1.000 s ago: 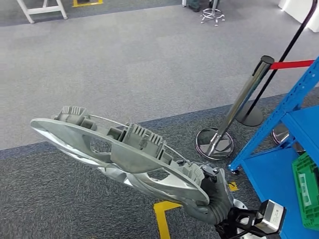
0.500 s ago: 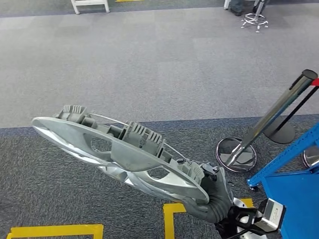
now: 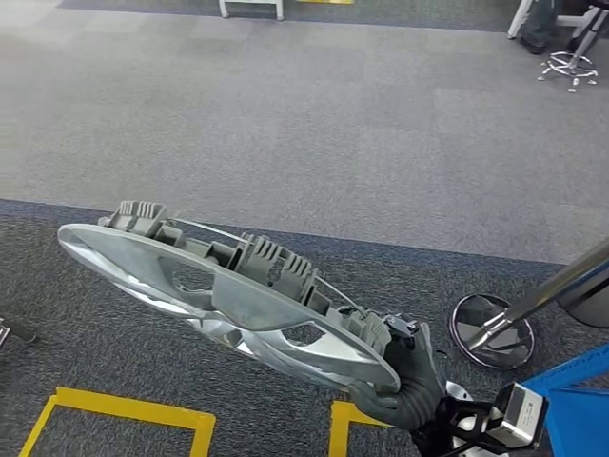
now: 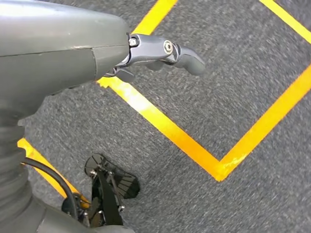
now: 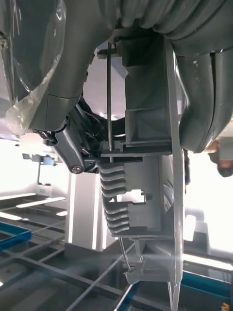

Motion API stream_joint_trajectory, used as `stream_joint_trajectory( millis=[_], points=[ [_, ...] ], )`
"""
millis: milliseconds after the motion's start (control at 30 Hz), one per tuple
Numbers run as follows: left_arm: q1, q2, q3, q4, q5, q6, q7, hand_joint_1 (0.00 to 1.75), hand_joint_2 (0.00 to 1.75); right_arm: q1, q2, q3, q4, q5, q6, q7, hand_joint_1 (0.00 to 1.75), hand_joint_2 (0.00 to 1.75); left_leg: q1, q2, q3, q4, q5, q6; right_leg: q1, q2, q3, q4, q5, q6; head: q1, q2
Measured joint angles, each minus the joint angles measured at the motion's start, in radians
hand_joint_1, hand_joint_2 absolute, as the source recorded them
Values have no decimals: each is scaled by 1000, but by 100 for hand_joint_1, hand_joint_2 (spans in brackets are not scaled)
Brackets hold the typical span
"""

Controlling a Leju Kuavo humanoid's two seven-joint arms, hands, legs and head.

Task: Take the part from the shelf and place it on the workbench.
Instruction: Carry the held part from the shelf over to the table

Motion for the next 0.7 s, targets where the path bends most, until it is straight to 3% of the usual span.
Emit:
stream_joint_trajectory(
  millis=[33, 100, 167, 233, 300, 333, 367, 400, 467, 533, 567, 633, 700],
  points=[
    [0, 0, 0, 0, 0, 0, 0, 0, 175, 0, 0, 0, 0, 0, 0, 0, 175, 175, 1, -11, -6, 5, -1, -7, 0, 13, 9, -17, -1, -3, 0, 0],
    [3, 0, 0, 0, 0, 0, 0, 0, 175, -1, 0, 0, 0, 0, 0, 0, 175, 175, 6, -31, -15, 7, 1, -17, 4, -5, 14, -19, -2, -16, -1, 0],
    [5, 0, 0, 0, 0, 0, 0, 0, 175, -2, 0, 0, -1, 0, 0, 0, 175, 175, 5, 1, -28, 35, -17, -26, 4, -32, 19, -24, 0, -30, -5, 0],
    [2, 0, 0, 0, 0, 0, 0, 0, 175, -2, 0, -2, -1, -1, 0, -1, 175, 175, 3, 61, -71, 132, -71, -33, 7, -63, 24, -28, -1, -40, -9, 0],
    [-1, 1, 0, 0, 0, 0, 0, 0, 175, 0, 0, -2, -1, 0, 0, 0, 175, 175, 6, 86, -129, 254, -123, -37, 11, -94, 25, -28, -5, -44, -10, 0],
    [0, 0, 0, 0, 0, 0, 0, 0, 175, 0, 0, -2, -1, 0, 0, 0, 175, 175, 7, 90, -144, 286, -128, -38, 12, -109, 26, -28, -6, -45, -10, 0],
    [1, 0, -1, 0, 0, 0, 0, 0, 175, 0, 0, -2, -1, 0, 0, 0, 175, 175, 7, 92, -140, 278, -113, -37, 13, -123, 29, -28, -9, -45, -10, 0],
    [2, 0, 0, 0, 0, 0, 0, 0, 175, 0, 0, -2, -1, 0, 0, 0, 175, 175, 6, 97, -118, 236, -82, -35, 14, -137, 32, -28, -11, -44, -10, 0],
    [2, 0, 0, 0, 0, 0, 0, 0, 175, -1, 0, -2, -1, 0, 0, 0, 175, 175, -1, 139, -48, 96, -20, -24, 17, -161, 41, -28, -18, -39, -10, 0],
    [2, 1, -1, 0, 0, 0, 0, 0, 175, -1, 0, -2, -1, 0, 0, 0, 175, 175, -12, 173, -13, 20, -3, -11, 21, -181, 46, -28, -24, -29, -10, 0],
    [2, 1, -1, 0, 0, 0, 0, 0, 175, -2, 0, -2, -1, 0, 0, 0, 175, 175, -17, 172, -13, 15, -7, -5, 22, -190, 49, -30, -26, -24, -9, 0],
    [6, 1, 0, 0, 0, 0, 0, 0, 175, -3, 0, -1, -2, 0, 0, 0, 175, 175, -16, 149, -8, 4, -2, 6, 19, -200, 57, -31, -32, -12, -9, 0],
    [5, 1, 0, 0, 0, 0, 0, 0, 175, -4, 0, -1, -2, 0, 0, 0, 175, 175, -10, 125, 2, -11, 6, 18, 16, -154, 41, 13, -63, -4, -6, 0]
  ],
)
